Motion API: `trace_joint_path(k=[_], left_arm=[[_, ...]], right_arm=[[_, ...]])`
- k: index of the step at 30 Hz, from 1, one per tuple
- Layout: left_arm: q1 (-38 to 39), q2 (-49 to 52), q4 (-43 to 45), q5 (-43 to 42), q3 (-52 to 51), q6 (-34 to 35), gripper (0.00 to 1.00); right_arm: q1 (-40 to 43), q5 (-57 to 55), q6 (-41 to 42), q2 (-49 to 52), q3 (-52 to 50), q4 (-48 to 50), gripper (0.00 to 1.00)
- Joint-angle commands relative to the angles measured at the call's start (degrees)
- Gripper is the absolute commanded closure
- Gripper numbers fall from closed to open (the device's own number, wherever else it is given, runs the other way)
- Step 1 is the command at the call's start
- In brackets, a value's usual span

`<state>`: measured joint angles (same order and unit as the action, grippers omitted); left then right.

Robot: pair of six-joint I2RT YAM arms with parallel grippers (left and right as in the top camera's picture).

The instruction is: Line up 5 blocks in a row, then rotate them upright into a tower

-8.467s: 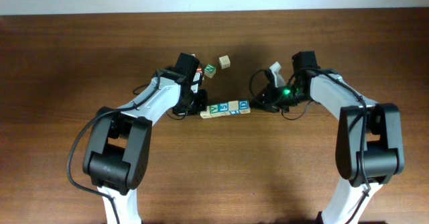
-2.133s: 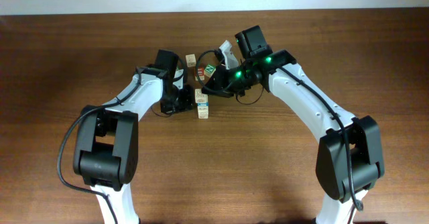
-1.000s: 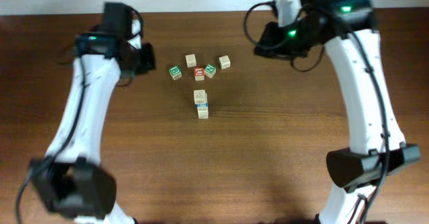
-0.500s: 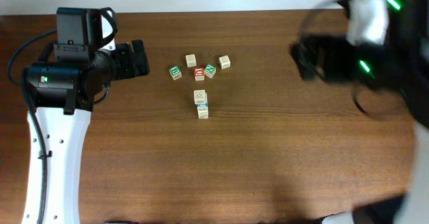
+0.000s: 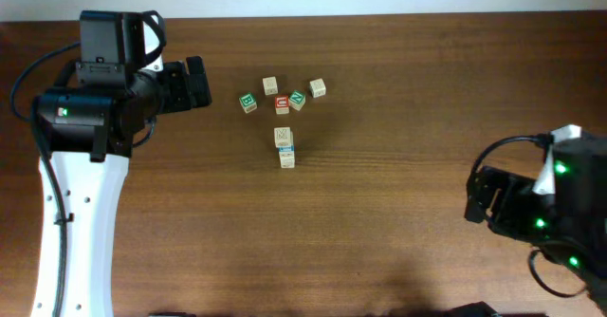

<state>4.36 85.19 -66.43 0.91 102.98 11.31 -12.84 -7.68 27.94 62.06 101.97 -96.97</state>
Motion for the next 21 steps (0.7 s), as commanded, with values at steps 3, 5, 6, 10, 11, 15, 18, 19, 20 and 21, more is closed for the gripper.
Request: trace_joint_path(k=[3,5,6,10,11,15,18,19,20,21], left_arm=[[-0.02,0.09,0.07,0.39,0.57,-0.72,0.01],[-0.02,0.09,0.07,0.39,0.57,-0.70,0.01],[-0.02,0.09,0.07,0.39,0.57,-0.70,0.01],[-0.02,0.09,0.07,0.39,0.57,-0.70,0.01],[-0.02,0.09,0.07,0.39,0.57,-0.70,0.01],[-0.02,0.09,0.07,0.39,0.57,-0.70,0.01],[-0.02,0.09,0.07,0.39,0.57,-0.70,0.01],[-0.02,0.09,0.07,0.39,0.57,-0.70,0.01],[-0.02,0.09,0.07,0.39,0.57,-0.70,0.01],[-0.02,0.09,0.07,0.39,0.57,-0.72,0.01]], right_arm=[[-0.26,-2.69,-0.68,1.29,-1.70,0.72,0.02],[-0.26,-4.48,-0.68,1.68,-1.73,2.82,0.02],[-0.26,-5.07,-0.70,1.68,-1.73,3.56,0.02],[-0.15,-6.49,-6.82,1.01,-4.76,12.96,0.02],[-0.15,-6.03,-10.05,-0.15,-7.04,18.01,0.02],[2.91,1.31,-18.67,-7.43,-22.47,37.40,0.02],[7.08,9.75,-23.74,-16.85,-42.73,57.68,0.02],[7.52,10.67,-24.48,-19.47,-47.67,62.45,0.02],[7.74,11.17,-24.59,-22.18,-52.78,67.08,0.02],[7.78,11.41,-24.55,-25.09,-57.90,71.43,0.02]])
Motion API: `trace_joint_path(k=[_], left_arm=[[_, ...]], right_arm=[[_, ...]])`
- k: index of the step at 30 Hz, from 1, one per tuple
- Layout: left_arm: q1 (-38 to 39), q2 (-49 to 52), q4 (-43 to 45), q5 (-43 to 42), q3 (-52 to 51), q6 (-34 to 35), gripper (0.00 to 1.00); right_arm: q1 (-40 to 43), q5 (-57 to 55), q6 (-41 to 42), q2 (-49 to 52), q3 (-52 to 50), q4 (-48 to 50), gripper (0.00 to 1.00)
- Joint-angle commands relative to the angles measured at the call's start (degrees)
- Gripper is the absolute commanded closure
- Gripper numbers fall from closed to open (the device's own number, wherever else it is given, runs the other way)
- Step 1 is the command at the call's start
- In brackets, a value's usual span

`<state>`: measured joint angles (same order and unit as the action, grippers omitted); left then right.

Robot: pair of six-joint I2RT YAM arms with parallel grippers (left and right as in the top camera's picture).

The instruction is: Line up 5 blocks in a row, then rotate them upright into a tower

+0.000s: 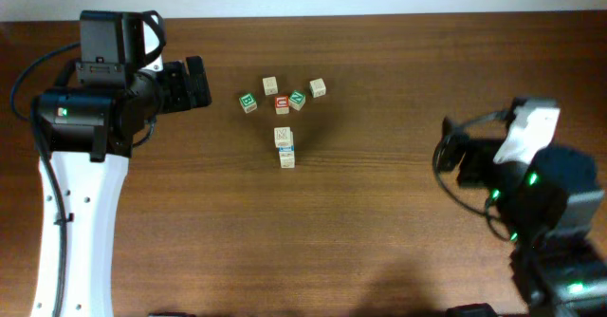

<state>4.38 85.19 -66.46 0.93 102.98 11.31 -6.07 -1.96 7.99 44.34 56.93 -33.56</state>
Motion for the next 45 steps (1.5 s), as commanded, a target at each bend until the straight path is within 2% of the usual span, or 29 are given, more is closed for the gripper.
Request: trace_joint_path(k=[1,5,7,11,14,21,45], left_arm=[[-0.04,0.09,0.09,0.37,0.57,-0.70,0.01],[-0.04,0.09,0.09,0.37,0.57,-0.70,0.01],[-0.04,0.09,0.09,0.37,0.57,-0.70,0.01],[-0.04,0.09,0.11,0.37,0.57,-0.70,0.01],[-0.04,0.09,0.09,0.37,0.57,-0.72,0.01],[-0.04,0.09,0.09,0.37,0.57,-0.70,0.01],[-0.04,0.09,0.09,0.37,0.57,-0.70,0.01]], right_arm=[[1.03,6.14,-4.59,-10.88,-18.82,12.87,0.02],[1.01,6.51,-4.57,-22.73,-37.35,27.06,0.02],[1.01,6.49,-4.57,-27.43,-43.56,30.58,0.02],[0.98,6.47,-4.59,-37.00,-53.02,32.13,0.02],[0.98,6.43,-4.59,-40.52,-56.39,32.11,0.02],[0.83,3.41,-4.63,-44.17,-56.61,29.07,0.02],[0.85,3.89,-4.59,-44.13,-56.61,29.14,0.02]])
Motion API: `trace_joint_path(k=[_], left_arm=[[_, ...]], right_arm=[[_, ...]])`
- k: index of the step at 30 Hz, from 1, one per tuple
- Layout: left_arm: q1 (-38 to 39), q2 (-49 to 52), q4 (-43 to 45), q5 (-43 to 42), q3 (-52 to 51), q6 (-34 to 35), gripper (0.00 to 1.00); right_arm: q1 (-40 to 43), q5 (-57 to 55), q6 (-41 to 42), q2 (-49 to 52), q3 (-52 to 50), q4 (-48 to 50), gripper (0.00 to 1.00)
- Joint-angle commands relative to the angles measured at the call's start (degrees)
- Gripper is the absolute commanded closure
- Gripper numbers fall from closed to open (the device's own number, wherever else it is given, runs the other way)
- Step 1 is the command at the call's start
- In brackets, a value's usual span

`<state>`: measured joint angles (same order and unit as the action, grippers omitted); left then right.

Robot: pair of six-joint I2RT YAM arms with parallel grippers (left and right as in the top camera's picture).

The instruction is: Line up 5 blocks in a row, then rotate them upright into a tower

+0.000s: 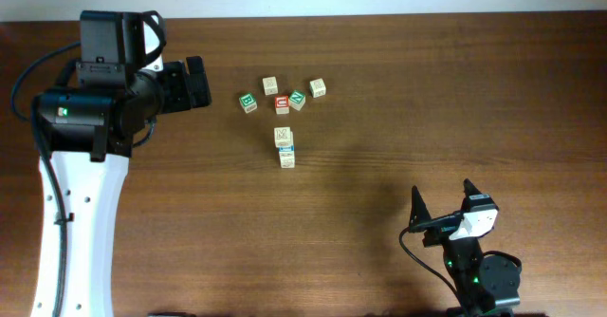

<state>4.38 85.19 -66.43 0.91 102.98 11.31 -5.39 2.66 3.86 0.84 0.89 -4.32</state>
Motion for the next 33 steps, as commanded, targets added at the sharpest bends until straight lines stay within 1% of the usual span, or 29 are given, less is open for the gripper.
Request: trace_joint_path(k=[1,12,16,19,22,24,25,30,33], left_arm=[[-0.04,0.09,0.07,0.39,0.57,-0.70,0.01],[-0.07,0.09,-0.31,0.52,0.57,-0.72,0.01],[-0.04,-1.33,0.55,3.74,-1.09,-0.79,0.01],[-0.04,-4.00,4.90,3.80,-5.25,-4.48,0.01],[-0.04,-8.94,14.05,0.92,-14.29,-12.85,0.01],[-0.04,-13.20,21.31,-0.90,-22.08,-17.81,0.01],[-0.04,-16.68,27.21,-1.18,-28.55,-20.06,0.01],[-0.07,-30.10,47.32,-0.92,-52.00,-21.68,0.01],[-0.07,-37.31,56.11,-0.94,-63.17,-22.18,0.01]], right_arm=[[0.17,-0.72,-0.46,-0.63,-0.57,-0.11,0.02],[0.17,-0.72,-0.46,-0.63,-0.57,-0.11,0.02],[0.17,-0.72,-0.46,-0.63,-0.57,-0.11,0.02],[0.17,-0.72,-0.46,-0.63,-0.57,-0.11,0.02],[0.17,-0.72,-0.46,-0.63,-0.57,-0.11,0.02],[0.17,-0.72,-0.46,-0.63,-0.57,-0.11,0.02],[0.17,-0.72,-0.46,-0.63,-0.57,-0.11,0.02],[0.17,-0.72,-0.46,-0.63,-0.57,-0.11,0.02],[0.17,-0.72,-0.46,-0.63,-0.57,-0.11,0.02]])
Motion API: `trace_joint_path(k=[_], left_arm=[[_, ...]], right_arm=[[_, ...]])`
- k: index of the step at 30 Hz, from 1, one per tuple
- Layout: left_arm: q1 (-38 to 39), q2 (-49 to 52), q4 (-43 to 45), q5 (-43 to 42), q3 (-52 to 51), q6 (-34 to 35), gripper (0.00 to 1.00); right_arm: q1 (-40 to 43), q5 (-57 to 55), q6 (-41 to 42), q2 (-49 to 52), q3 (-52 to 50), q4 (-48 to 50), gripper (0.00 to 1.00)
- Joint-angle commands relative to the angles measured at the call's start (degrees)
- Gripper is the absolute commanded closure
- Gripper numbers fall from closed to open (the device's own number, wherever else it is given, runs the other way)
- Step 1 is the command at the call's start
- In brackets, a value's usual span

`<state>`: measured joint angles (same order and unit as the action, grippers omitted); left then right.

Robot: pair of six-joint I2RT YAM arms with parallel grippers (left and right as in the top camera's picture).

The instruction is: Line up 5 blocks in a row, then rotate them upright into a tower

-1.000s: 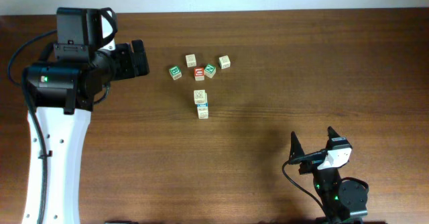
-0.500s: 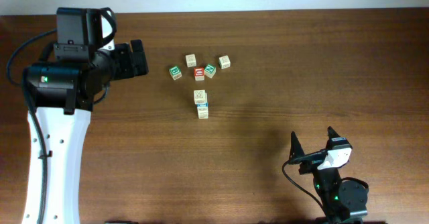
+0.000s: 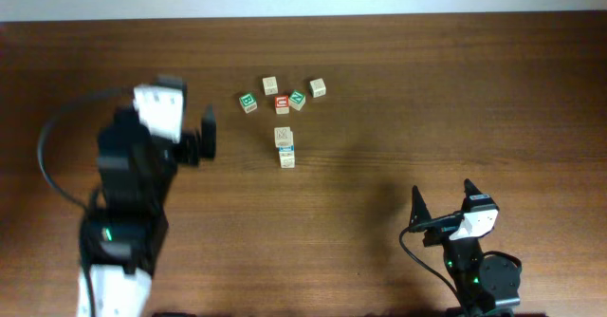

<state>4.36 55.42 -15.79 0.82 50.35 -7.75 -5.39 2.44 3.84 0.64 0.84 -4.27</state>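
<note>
Several small wooden blocks lie at the back middle of the table. A green-lettered block (image 3: 248, 101), a plain one (image 3: 270, 85), a red one (image 3: 282, 103), a tilted green one (image 3: 298, 99) and another plain one (image 3: 318, 88) form a cluster. Just in front of them are two more blocks (image 3: 283, 136) (image 3: 286, 157), touching in a short column. My left gripper (image 3: 205, 137) hovers left of that column, apart from every block; its jaws are blurred. My right gripper (image 3: 443, 201) is open and empty at the near right, far from the blocks.
The brown wooden table (image 3: 427, 89) stretches wide around the blocks. The left arm's white body (image 3: 119, 251) fills the near left. The right arm's base (image 3: 484, 274) sits at the near edge.
My left arm has left the back-left corner and now stands nearer and lower, its gripper level with the two-block column. The right arm and all the blocks stay as they were.
First the right arm was at the table's right edge, then raised a little further in. By 1.1 s ago it was folded at the near edge with fingers spread. The left arm held still at the back left until now. No block has shifted.
</note>
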Motion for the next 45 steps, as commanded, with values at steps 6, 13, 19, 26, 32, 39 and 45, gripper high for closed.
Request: trace_joint_path(k=[6,13,19,26,32,39,45], left_arm=[[-0.04,-22.53,13.94,-0.83,-28.30,-3.13,0.01],[-0.15,-38.27,16.50,0.33,-41.75,-3.15,0.01],[-0.98,-47.82,17.20,0.48,-48.92,-4.02,0.01],[-1.22,-55.17,11.02,0.42,-49.88,-5.97,0.01],[-1.20,-55.12,11.02,0.02,-49.86,-5.86,0.01],[-1.20,-55.12,11.02,0.02,-49.86,-5.86,0.01],[-1.20,-55.12,11.02,0.02,-49.86,-5.86,0.01]], right_arm=[[0.17,-0.50,-0.44,-0.44,-0.52,-0.15,0.02],[0.17,-0.50,-0.44,-0.44,-0.52,-0.15,0.02],[0.17,-0.50,-0.44,-0.44,-0.52,-0.15,0.02],[0.17,-0.50,-0.44,-0.44,-0.52,-0.15,0.02],[0.17,-0.50,-0.44,-0.44,-0.52,-0.15,0.02],[0.17,-0.50,-0.44,-0.44,-0.52,-0.15,0.02],[0.17,-0.50,-0.44,-0.44,-0.52,-0.15,0.02]])
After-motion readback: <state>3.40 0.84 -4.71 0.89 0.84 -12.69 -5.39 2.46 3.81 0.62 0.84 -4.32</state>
